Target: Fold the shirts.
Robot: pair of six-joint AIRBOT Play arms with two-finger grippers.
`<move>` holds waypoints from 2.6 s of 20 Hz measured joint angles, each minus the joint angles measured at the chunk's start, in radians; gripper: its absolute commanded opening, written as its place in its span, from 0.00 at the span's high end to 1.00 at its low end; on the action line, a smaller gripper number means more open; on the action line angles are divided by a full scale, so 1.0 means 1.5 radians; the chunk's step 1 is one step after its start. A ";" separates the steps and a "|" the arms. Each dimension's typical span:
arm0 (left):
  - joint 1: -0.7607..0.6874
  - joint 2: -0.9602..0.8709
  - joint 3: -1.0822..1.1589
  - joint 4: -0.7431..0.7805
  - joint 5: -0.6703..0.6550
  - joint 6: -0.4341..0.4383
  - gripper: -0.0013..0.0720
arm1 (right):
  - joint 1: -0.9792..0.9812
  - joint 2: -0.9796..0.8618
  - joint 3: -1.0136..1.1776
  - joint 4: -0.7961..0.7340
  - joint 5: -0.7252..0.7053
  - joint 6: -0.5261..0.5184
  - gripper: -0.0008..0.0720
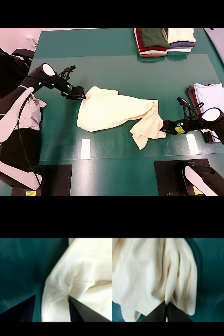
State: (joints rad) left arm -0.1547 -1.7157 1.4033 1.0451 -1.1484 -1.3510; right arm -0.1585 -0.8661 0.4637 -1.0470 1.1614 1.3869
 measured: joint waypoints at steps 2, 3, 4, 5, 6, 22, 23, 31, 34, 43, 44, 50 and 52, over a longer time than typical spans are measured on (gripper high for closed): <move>-0.012 -0.002 0.000 -0.002 -0.003 0.006 0.43 | 0.000 0.000 0.000 0.000 0.000 0.001 0.97; -0.019 -0.003 0.000 -0.002 -0.006 0.010 0.77 | 0.000 0.000 0.001 0.000 0.000 0.001 0.97; -0.024 -0.003 0.000 -0.003 -0.009 0.013 0.94 | 0.000 0.000 0.003 0.000 0.000 0.001 0.97; -0.028 -0.003 0.001 -0.003 -0.011 0.017 0.95 | 0.000 0.000 0.009 -0.001 0.001 0.001 0.97; -0.030 -0.003 0.003 -0.003 -0.015 0.019 0.95 | 0.000 0.000 0.019 -0.001 0.001 0.001 0.97; 0.057 0.481 0.372 0.039 0.027 0.009 0.95 | -0.003 0.093 0.683 -0.143 0.076 0.011 0.97; 0.057 0.517 0.381 0.042 0.041 0.009 0.95 | -0.003 0.096 0.722 -0.152 0.082 0.014 0.97; 0.059 0.611 0.402 0.103 0.117 -0.006 0.95 | -0.003 0.032 0.965 -0.173 0.180 0.033 0.97; 0.059 0.544 0.391 0.168 0.071 -0.024 0.95 | -0.003 -0.029 1.006 -0.175 0.226 0.041 0.97; 0.060 0.146 0.285 0.155 0.018 -0.056 0.95 | 0.028 -0.285 0.772 -0.179 0.189 0.051 0.97; 0.060 0.108 0.282 0.150 0.018 -0.057 0.94 | 0.036 -0.319 0.752 -0.177 0.161 0.051 0.96; 0.079 0.002 0.283 0.135 0.006 -0.061 0.45 | 0.056 -0.426 0.709 -0.129 0.043 0.048 0.47; 0.102 0.002 0.290 0.133 -0.031 -0.061 0.49 | 0.039 -0.422 0.700 -0.117 0.040 0.045 0.47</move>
State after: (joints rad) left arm -0.0021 -1.7123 1.8389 1.2449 -1.1946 -1.4422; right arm -0.1001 -1.4994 1.5131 -1.2221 1.2221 1.4536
